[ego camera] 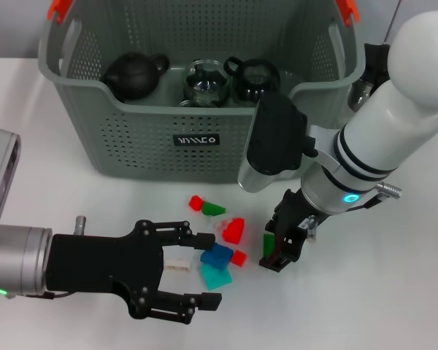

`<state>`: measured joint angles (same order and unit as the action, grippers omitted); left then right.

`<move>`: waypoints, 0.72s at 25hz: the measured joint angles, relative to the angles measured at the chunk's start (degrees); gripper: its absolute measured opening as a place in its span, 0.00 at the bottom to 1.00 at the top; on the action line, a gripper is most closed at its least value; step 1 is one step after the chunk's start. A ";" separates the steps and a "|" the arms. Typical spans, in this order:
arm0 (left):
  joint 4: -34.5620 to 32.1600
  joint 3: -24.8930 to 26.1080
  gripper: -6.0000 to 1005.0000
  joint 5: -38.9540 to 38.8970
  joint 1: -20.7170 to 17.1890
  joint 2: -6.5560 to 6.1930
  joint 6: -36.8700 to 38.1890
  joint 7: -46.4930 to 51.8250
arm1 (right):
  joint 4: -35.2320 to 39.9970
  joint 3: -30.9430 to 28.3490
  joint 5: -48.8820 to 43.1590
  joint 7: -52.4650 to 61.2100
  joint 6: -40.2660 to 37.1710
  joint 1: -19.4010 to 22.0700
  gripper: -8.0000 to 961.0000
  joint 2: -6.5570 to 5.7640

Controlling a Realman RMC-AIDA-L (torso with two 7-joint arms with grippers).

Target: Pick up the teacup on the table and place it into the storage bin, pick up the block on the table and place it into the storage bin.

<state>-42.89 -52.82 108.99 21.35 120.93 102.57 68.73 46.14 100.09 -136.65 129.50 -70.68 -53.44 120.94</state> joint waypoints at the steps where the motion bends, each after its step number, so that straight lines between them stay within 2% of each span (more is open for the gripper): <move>1: 0.00 0.00 0.81 0.00 -0.02 0.00 0.00 0.00 | 0.00 0.18 0.00 0.09 0.11 0.00 0.68 0.00; 6: 0.00 0.00 0.81 0.00 -0.18 0.00 -0.01 0.00 | 0.00 1.00 0.06 0.38 0.38 0.00 0.66 0.08; 9: 0.00 0.00 0.81 0.00 -0.25 0.01 0.02 0.00 | 0.01 1.08 0.08 0.62 0.42 -0.02 0.46 0.09; 18: 0.00 0.09 0.81 0.00 -0.40 -0.05 0.40 0.00 | 3.34 -0.58 0.05 1.23 -2.92 0.72 0.45 -0.54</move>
<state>-42.89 -52.73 108.98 20.95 120.88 102.97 68.73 49.47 99.52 -136.60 130.73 -73.59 -52.72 120.39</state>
